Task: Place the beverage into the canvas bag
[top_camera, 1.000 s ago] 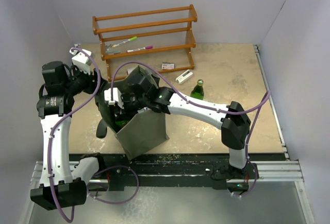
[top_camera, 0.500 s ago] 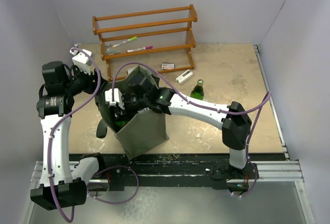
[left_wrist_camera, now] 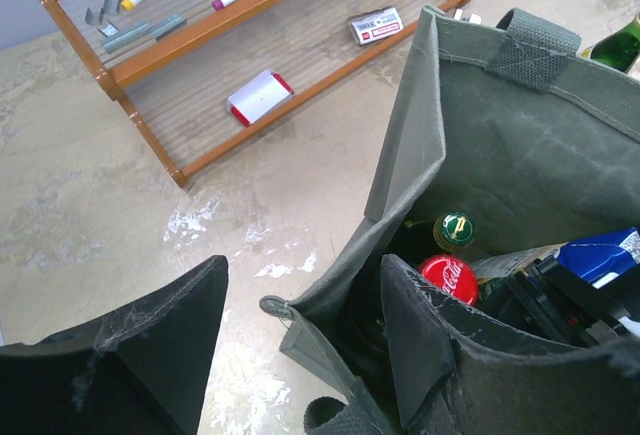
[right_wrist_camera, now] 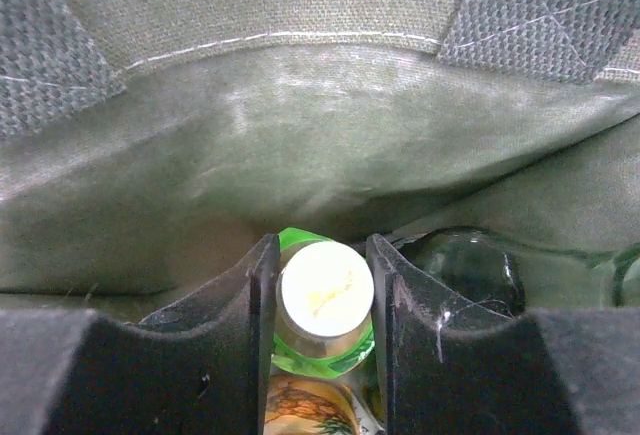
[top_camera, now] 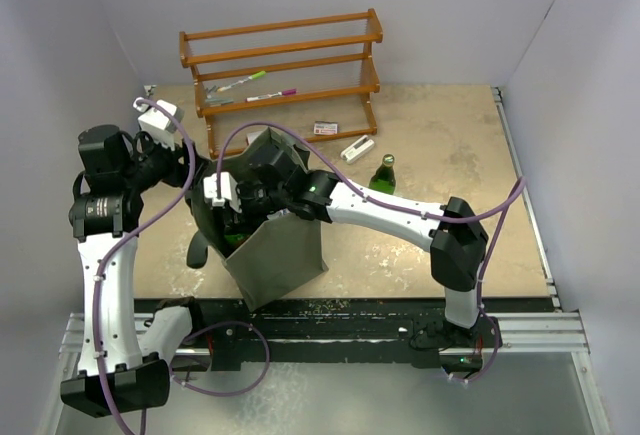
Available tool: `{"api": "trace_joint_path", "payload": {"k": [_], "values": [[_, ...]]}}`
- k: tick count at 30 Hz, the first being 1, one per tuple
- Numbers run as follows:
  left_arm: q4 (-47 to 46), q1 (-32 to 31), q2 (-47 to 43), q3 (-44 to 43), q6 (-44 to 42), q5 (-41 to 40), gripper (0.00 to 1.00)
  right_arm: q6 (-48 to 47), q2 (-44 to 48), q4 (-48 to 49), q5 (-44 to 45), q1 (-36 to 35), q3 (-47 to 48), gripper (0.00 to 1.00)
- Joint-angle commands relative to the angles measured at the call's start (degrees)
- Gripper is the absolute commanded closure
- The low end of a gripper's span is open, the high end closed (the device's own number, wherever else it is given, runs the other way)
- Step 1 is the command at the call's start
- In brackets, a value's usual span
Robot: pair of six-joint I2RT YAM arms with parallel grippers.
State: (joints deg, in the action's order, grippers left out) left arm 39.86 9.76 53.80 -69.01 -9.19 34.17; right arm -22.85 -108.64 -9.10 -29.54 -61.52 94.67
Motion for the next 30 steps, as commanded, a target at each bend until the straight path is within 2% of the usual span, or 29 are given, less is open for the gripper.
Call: {"api": "trace_joint_path", "payload": {"k": [1,16,24,30], "values": [[-2.4,0.6,-1.4,0.5,-1.1,0.8,0.34,-2.7,-1.4,-3.5,4.0,0.2,-1.2,0.58],[-2.6,0.5,-1.9,0.9,-1.6,0.4,0.33,-2.7,-0.8,-4.0,4.7,0.2,-0.8,0.47],[-2.4,0.6,-1.9,0.7,-1.8,0.1,0.33,-2.7,0.9,-3.9,5.6,0.2,-0.4,0.3],[-2.5,0.6,-1.8,0.8,-1.8,0.1,0.33,-2.0,2.4,-4.1,5.4,0.2,-0.1,0.21]]}}
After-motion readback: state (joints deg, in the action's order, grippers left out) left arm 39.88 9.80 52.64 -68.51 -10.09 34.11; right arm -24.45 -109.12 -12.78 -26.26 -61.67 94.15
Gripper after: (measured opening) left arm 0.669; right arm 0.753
